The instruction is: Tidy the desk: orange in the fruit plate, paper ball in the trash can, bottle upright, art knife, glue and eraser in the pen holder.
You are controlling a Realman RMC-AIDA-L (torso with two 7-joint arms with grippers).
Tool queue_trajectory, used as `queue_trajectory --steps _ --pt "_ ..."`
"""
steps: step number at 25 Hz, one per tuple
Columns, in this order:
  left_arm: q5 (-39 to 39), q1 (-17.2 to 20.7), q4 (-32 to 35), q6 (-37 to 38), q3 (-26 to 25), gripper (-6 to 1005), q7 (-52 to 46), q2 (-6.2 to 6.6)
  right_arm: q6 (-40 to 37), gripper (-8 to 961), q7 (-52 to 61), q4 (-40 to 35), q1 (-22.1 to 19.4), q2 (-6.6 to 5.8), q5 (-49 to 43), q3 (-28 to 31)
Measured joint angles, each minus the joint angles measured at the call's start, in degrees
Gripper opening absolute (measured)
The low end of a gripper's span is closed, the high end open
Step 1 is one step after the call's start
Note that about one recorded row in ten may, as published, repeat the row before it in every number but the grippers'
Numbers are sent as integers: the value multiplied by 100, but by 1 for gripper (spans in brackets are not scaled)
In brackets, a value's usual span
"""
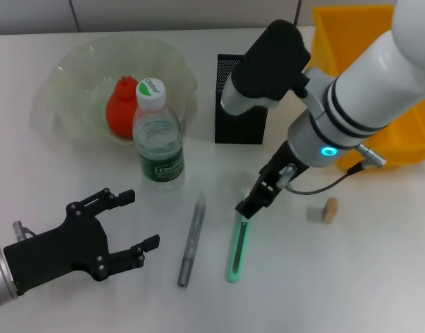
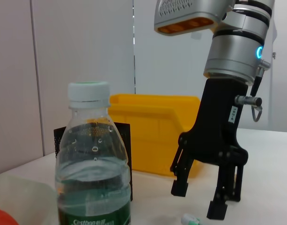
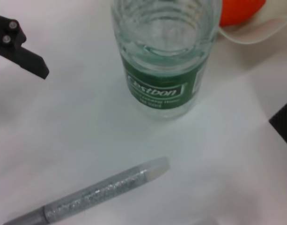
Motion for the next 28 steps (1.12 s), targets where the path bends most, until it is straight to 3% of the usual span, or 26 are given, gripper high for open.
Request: queue_trajectory --steps 22,28 --pt "-1 -4 5 52 34 828 6 -14 521 822 275 577 317 -1 177 -555" --pt "-1 6 5 101 2 828 6 -3 468 655 294 580 331 -1 178 -527"
